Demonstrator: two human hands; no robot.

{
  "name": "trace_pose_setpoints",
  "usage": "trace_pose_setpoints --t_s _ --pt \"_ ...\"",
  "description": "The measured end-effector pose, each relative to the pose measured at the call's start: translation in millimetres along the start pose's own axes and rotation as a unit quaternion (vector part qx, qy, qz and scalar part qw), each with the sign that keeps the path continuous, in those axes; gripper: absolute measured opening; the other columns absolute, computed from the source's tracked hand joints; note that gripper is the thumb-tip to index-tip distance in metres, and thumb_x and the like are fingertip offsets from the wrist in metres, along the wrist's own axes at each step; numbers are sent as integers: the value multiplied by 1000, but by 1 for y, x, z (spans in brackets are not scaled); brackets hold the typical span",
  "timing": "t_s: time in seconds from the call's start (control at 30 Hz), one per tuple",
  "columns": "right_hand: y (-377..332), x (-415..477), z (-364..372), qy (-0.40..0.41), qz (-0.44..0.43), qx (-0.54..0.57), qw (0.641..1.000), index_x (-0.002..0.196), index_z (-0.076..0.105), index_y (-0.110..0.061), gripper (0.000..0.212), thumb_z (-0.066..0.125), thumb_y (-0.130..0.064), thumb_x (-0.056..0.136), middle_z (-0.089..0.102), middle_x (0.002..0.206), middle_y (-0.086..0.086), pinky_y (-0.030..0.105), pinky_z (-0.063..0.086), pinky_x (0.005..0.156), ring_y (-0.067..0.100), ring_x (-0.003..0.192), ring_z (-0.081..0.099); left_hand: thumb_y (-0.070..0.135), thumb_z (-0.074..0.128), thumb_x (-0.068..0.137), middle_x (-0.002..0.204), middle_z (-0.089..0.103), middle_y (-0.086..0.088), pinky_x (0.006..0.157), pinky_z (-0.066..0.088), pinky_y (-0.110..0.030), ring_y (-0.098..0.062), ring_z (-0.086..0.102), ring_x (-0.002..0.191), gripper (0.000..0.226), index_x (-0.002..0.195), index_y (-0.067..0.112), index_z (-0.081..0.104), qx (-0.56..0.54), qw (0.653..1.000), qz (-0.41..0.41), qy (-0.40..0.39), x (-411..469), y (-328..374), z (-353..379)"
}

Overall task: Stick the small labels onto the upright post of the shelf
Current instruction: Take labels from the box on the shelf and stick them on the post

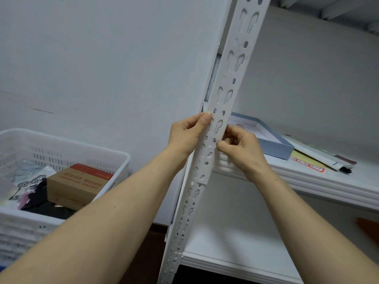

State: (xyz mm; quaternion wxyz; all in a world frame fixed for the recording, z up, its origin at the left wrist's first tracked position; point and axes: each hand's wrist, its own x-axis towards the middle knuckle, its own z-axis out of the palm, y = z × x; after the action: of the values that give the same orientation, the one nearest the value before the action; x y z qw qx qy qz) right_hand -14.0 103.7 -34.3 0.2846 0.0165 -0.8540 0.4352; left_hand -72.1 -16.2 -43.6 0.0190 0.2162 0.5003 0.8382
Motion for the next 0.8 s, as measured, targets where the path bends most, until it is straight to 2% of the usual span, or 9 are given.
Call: trace_pose_setpoints --t_s 0.1,0.2,0.47,0.6,0.7,0.8 --pt "2 3 5 36 5 -3 999 91 69 -12 17 63 -10 75 43 67 8 31 34 60 18 61 34 22 65 89 87 72 6 66 51 -11 1 68 72 27 110 6 69 1 1000 2 -2 -1 1 0" --pt "2 4 10 64 4 -5 998 87 69 -11 14 64 -9 74 48 66 5 27 36 60 13 58 35 22 64 89 92 72 3 67 52 -11 0 68 74 29 113 5 68 4 1000 2 -3 -1 1 0" --pt "-1 7 16 91 -2 -35 995 77 64 -18 12 64 -8 70 46 54 -7 24 35 54 4 47 34 22 64 89 85 72 7 66 52 -11 1 68 72 24 107 7 70 10 1000 3 2 -2 1 1" --pt "2 6 15 90 -13 -51 995 79 65 -9 9 64 -8 69 46 57 -2 27 35 56 11 52 36 21 64 89 83 72 8 64 51 -11 2 68 71 23 107 8 70 9 1000 3 4 -2 1 1" --pt "3 5 14 89 -18 -55 994 81 65 -6 20 62 -18 64 44 58 -1 27 34 56 13 54 35 21 64 90 83 72 8 63 51 -10 2 68 70 23 108 7 70 8 1000 2 3 -3 1 1" --pt "3 5 13 77 -13 -51 996 85 66 -7 16 63 -11 70 50 66 8 28 36 59 15 58 38 21 64 90 82 72 8 63 50 -10 2 68 70 23 107 7 70 5 1000 1 2 -3 2 1"
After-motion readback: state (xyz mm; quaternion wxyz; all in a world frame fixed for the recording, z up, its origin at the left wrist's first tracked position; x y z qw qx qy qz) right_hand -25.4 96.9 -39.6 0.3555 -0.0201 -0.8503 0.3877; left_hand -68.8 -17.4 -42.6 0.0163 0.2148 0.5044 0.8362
